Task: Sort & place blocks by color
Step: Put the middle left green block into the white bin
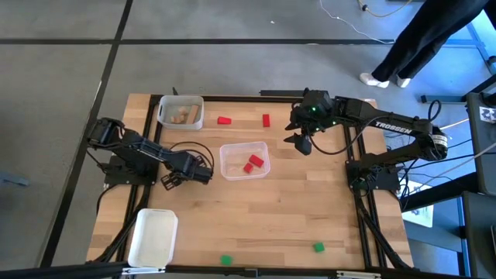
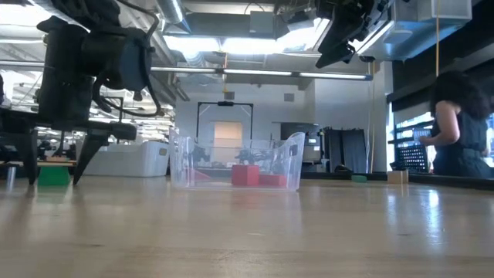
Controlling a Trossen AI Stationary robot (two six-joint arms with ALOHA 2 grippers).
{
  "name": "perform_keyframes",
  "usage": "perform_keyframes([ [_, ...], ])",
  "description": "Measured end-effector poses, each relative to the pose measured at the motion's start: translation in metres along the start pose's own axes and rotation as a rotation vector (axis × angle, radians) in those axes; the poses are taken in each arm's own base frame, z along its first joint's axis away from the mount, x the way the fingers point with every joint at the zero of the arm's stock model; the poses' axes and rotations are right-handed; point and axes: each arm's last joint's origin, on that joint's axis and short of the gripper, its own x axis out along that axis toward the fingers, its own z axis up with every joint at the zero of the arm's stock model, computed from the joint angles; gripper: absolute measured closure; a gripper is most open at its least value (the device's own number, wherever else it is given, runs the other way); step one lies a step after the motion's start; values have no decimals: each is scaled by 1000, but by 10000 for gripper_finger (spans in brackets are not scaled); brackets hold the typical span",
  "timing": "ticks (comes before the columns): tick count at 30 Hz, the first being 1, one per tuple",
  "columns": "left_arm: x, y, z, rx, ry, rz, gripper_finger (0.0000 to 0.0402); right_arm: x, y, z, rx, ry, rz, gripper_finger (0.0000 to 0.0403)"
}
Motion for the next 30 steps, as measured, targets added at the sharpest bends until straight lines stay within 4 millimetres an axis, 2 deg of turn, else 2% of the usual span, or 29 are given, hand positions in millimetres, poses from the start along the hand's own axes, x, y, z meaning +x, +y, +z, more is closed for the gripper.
perform_keyframes([
  [9, -2, -2, -1, 0, 0, -1, 193, 0, 0, 0, -1, 0, 0, 166],
  [14, -2, -2, 2, 110, -28, 7, 200, 0, 0, 0, 0, 0, 0, 166],
  [18, -2, -2, 2, 160, -30, 7, 219, 0, 0, 0, 0, 0, 0, 166],
  [25, -2, -2, 3, 259, -63, -16, 274, 0, 0, 0, 1, 0, 0, 166],
  [30, -2, -2, 4, 261, -73, -16, 279, 0, 0, 0, 1, 0, 0, 166],
])
